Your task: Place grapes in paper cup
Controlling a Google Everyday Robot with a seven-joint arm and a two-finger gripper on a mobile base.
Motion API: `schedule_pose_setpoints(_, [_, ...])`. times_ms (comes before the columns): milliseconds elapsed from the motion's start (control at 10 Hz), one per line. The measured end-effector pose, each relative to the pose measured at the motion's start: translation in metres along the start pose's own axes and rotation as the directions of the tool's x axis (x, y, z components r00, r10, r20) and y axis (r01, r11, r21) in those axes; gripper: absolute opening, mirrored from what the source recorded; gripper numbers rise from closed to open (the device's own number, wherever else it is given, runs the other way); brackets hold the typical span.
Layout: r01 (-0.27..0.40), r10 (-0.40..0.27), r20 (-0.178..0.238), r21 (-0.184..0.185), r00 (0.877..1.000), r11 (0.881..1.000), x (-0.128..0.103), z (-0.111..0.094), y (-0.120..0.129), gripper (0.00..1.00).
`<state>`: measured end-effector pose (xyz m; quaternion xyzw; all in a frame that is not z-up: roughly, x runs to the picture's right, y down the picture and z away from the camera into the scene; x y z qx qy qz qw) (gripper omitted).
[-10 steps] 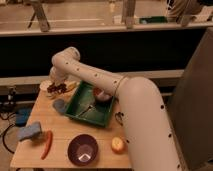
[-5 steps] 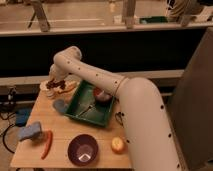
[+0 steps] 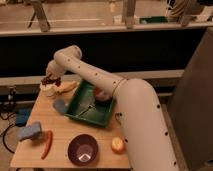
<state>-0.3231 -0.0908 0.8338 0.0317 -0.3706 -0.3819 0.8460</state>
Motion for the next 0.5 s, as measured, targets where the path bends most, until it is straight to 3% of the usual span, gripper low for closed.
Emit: schedule_pose_setpoints(500, [0.044, -0.047, 0.043, 0.076, 0.998, 0.996, -0.013, 0.001, -0.025, 0.05])
